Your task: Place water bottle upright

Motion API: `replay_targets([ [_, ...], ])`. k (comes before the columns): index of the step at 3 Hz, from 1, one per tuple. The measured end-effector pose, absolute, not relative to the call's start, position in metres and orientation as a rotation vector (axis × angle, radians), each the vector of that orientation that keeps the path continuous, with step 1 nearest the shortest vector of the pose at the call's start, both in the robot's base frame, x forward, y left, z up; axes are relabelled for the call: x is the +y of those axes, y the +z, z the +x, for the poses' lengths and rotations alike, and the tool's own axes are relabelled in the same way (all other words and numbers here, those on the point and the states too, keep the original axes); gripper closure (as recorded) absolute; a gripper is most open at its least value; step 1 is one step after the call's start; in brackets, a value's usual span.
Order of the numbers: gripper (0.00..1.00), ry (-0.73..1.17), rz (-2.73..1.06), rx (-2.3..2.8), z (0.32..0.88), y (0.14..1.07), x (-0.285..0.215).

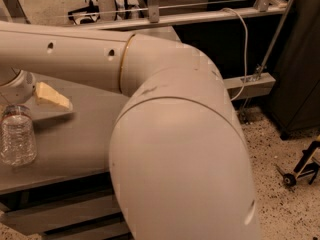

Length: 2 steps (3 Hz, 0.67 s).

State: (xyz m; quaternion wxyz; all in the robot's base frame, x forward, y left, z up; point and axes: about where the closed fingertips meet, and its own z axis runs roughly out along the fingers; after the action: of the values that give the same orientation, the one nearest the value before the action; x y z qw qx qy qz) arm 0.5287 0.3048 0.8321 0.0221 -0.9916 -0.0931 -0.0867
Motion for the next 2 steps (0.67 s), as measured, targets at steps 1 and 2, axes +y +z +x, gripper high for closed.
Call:
replay_targets([
  [1,0.34,-0.311,-3.126,-0.383,0.5277,0.8271,0.2965],
  [2,0.65,-0.328,-3.143,-0.416,0.5287,0.8287,0.2932],
])
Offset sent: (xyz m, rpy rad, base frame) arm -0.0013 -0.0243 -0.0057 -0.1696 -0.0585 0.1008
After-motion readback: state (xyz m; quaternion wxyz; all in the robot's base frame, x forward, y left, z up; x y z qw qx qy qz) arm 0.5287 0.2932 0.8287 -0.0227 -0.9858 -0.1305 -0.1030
